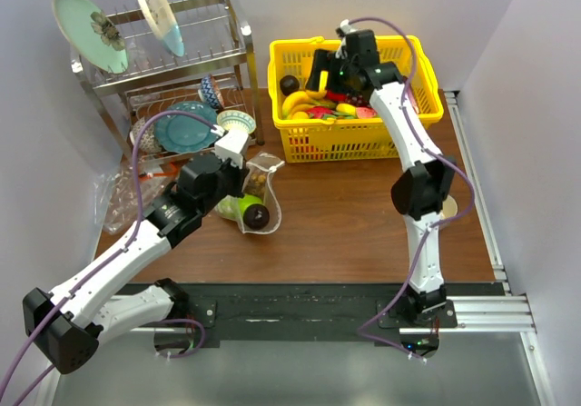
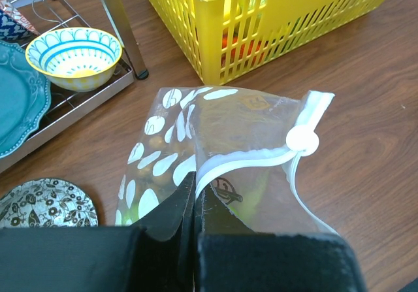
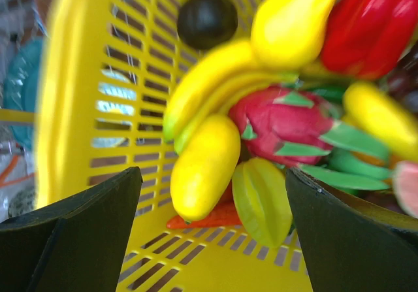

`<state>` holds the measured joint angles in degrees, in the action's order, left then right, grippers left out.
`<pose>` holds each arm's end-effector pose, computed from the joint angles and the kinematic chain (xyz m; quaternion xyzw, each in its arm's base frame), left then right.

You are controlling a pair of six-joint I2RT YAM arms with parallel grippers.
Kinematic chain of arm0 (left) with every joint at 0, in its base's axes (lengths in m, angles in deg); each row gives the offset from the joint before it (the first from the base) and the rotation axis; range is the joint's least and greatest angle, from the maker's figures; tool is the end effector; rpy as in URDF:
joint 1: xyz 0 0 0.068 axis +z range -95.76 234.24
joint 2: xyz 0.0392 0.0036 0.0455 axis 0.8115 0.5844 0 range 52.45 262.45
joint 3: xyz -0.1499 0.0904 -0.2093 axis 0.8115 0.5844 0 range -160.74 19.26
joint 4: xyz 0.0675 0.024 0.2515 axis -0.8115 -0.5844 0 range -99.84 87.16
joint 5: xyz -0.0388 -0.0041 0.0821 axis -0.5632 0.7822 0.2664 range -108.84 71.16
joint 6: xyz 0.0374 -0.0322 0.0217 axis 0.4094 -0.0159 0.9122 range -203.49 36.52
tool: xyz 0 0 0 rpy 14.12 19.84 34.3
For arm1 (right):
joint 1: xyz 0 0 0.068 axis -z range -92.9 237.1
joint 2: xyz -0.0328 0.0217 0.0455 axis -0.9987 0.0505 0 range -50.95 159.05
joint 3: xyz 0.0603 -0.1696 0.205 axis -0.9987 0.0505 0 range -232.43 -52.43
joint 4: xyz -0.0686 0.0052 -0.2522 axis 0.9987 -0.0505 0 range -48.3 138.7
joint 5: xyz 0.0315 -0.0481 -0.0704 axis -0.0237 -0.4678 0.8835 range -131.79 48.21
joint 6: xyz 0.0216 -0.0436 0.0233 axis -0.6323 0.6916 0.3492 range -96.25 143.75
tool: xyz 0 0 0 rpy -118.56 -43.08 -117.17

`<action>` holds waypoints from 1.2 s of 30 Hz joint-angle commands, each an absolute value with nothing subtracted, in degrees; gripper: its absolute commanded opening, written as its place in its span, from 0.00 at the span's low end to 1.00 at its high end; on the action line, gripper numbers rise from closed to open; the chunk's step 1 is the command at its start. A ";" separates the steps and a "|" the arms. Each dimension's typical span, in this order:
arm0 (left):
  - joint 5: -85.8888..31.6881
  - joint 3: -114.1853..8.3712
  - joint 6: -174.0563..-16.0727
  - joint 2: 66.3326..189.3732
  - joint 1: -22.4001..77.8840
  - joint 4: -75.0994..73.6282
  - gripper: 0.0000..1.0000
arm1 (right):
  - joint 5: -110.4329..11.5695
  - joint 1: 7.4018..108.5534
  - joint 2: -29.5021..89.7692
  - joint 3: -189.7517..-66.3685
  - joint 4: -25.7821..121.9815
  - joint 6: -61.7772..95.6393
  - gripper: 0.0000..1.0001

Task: Place the food in the zip-top bag and seal the zipper
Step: Pick up the fake fruit from the bin.

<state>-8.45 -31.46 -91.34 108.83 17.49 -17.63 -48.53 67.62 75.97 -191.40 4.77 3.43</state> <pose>0.1848 -0.1299 0.3309 0.1541 0.8050 -0.1468 0.5538 0.4686 0.1702 0.3766 -0.0222 0.8727 0.2134 0.4385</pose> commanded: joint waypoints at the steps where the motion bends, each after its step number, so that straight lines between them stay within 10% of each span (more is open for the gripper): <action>1: -8.12 -30.75 -90.43 107.64 17.77 -14.44 0.00 | -57.25 66.63 78.07 -192.09 1.58 0.19 0.95; 15: -7.77 -30.13 -90.96 107.55 17.77 -14.62 0.00 | -66.66 66.54 90.73 -191.38 5.18 -5.69 0.92; 19: -7.76 -30.13 -90.96 107.64 17.77 -14.70 0.00 | -68.94 66.63 91.09 -190.68 6.94 -6.66 0.67; 36: -7.41 -29.52 -90.87 108.78 17.77 -14.44 0.00 | -61.74 66.80 65.10 -184.97 11.51 0.80 0.54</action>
<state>-8.14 -29.58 -91.34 108.85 17.49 -17.12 -62.78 66.88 75.27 -186.31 8.05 -2.41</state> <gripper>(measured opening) 0.019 0.607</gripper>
